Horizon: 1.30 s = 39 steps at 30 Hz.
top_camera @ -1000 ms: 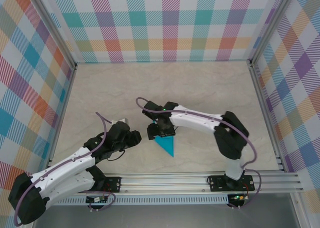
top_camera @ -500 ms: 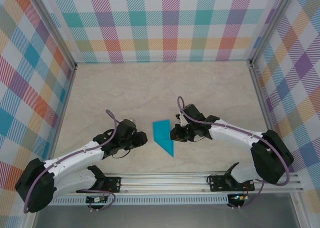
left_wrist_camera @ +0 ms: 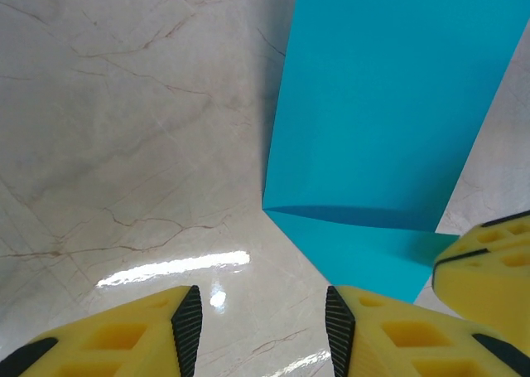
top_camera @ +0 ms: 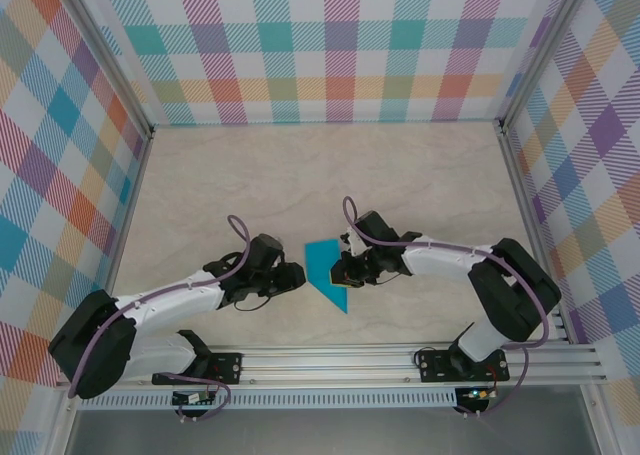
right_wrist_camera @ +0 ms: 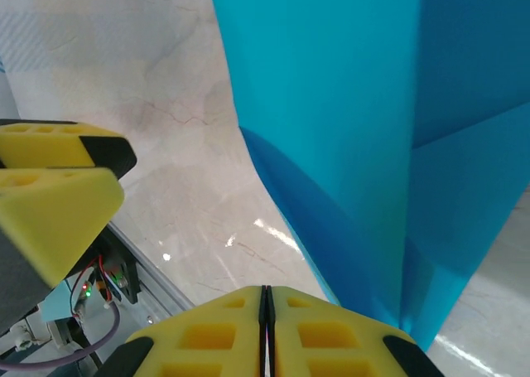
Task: Fold a paper plane with a square sheet of paper (pick it up from the middle)
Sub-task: Fold the wing for the fifth time at the center of the table.
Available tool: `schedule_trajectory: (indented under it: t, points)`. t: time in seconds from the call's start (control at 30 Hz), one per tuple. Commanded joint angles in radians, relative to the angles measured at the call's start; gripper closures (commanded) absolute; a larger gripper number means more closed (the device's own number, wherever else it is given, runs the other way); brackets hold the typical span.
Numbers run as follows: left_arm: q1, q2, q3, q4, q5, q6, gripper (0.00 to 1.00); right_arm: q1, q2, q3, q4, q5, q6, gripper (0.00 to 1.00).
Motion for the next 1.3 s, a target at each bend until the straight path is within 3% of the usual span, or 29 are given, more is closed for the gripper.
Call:
schedule_trajectory:
  t: [0.0,0.6,1.27]
  points:
    - [0.012,0.022,0.033,0.031,0.032,-0.015,0.53,-0.025,0.034,-0.02,0.065,-0.04,-0.019,0.89]
    - [0.005,0.151,0.086,0.116,0.095,-0.026,0.44,-0.127,0.096,-0.177,0.271,-0.14,0.009,0.89]
    - [-0.019,0.313,0.13,0.266,0.164,-0.054,0.5,-0.153,0.121,-0.22,0.324,-0.155,0.015,0.88]
